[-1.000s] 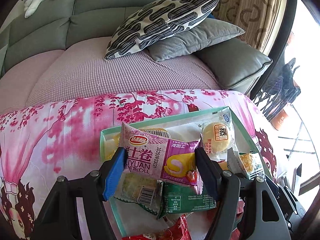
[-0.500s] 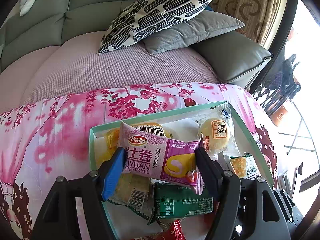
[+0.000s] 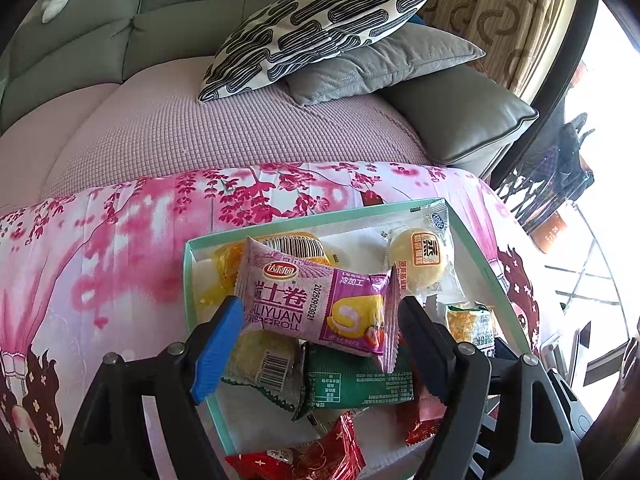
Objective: Organize snacks
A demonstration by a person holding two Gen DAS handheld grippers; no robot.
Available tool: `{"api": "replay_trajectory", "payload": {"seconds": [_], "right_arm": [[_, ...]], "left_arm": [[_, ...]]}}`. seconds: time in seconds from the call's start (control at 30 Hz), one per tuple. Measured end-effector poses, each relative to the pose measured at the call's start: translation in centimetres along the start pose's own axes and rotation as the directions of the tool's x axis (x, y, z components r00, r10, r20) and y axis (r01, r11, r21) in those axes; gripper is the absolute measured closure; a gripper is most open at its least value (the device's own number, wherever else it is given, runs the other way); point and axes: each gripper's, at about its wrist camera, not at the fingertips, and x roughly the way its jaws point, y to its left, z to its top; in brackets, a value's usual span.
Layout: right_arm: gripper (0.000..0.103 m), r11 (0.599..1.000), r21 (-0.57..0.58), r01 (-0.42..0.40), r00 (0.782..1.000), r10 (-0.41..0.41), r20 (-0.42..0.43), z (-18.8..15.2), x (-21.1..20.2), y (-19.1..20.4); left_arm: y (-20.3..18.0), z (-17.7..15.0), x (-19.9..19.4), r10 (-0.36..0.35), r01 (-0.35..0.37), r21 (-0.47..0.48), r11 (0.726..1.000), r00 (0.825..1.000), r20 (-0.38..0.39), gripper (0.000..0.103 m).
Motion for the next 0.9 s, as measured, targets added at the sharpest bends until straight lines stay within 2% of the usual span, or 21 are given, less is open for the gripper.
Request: {"api": "replay_trajectory", "payload": {"seconds": [0.17,0.4,0.67,0.73,0.9], "right_arm": [[0.035,1.0,-0.006,0.001,1.0,-0.001,0.008,0.0,-1.0,0.0],[0.035,1.0,-0.007,0.0,1.0,0.0,-0.004,-0.5,-1.6,0.1],[0.035,1.0,-0.024,-0.005,1.0,0.005,-0.003,-0.8,-2.1,0.8],[0.031,0.999,-0.034,-0.002,1.0,0.002,-0.004,-0.9,-2.0,1.0],[0.018,0.999,-0.039,-0.011,1.0,0.011,-0.004,-0.9,-1.8,1.2]], "left_arm": [[0.9,-0.7,-1.7,0.008,-0.008,-0.023,1.0,1.0,0.021,0.023],[2.9,-2.2,-3.7,0.068,-0.066,-0.049,0.997,0.997,0.039,0.023],[5.4,-3.9,-3.9,0.134,-0.132,-0.092,0.987,0.991,0.016,0.023],[5.9,-4.1,-3.6,0.156,-0.154,-0.103,0.983,0.988,0.009,0.022],[6.7,-4.5,-3.3,0.239,-0.236,-0.101,0.967,0.971,0.023,0.011]]}}
